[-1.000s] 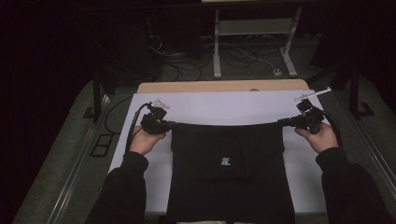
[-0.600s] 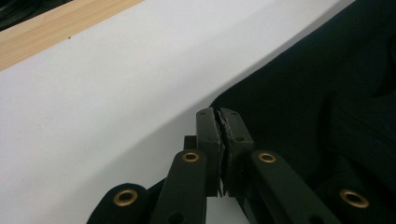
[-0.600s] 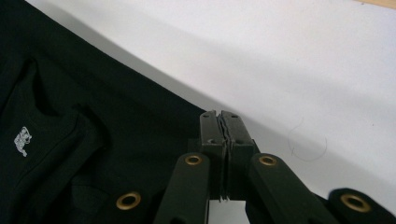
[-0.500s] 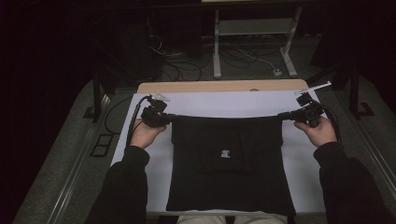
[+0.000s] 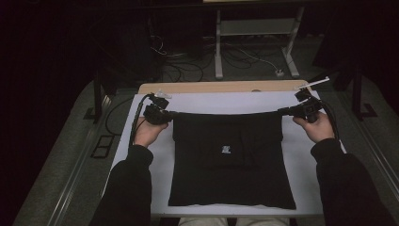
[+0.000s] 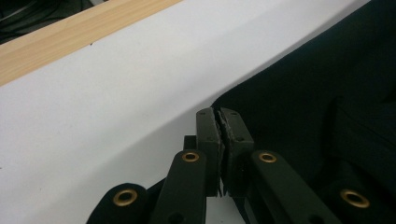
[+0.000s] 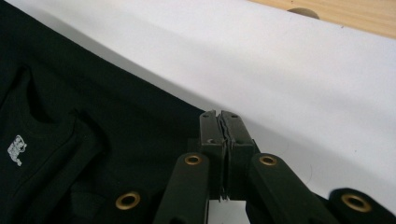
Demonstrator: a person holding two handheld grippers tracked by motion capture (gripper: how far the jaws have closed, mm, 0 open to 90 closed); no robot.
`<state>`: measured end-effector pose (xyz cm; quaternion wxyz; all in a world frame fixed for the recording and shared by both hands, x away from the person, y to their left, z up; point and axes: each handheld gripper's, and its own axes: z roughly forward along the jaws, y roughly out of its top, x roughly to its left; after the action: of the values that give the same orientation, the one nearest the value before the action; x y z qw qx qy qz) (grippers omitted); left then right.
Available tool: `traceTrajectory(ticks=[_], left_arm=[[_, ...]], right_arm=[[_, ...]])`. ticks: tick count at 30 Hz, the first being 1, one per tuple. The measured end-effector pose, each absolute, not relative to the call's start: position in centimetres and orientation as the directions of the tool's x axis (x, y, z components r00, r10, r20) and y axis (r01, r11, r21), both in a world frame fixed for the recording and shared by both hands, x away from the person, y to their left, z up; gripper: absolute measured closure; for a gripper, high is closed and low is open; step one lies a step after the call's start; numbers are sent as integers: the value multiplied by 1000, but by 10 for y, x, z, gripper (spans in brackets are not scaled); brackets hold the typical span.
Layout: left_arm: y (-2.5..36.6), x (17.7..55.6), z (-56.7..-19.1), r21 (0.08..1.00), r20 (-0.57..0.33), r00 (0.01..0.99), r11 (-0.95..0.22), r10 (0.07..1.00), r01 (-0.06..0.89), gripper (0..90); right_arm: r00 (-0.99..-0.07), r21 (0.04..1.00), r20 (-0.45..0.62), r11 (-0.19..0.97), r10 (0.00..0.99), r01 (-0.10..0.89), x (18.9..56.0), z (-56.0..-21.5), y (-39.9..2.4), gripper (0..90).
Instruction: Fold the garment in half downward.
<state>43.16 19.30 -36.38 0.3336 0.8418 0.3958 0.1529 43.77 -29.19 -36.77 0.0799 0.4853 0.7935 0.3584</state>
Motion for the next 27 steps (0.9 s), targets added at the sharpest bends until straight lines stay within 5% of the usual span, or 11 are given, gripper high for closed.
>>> traceTrajectory(ticks=[27], left_arm=[[191, 457, -374, 700, -7, 604, -427, 797, 572, 861]], right_arm=[[-493, 663, 203, 252, 846, 705, 463, -375, -288, 871]])
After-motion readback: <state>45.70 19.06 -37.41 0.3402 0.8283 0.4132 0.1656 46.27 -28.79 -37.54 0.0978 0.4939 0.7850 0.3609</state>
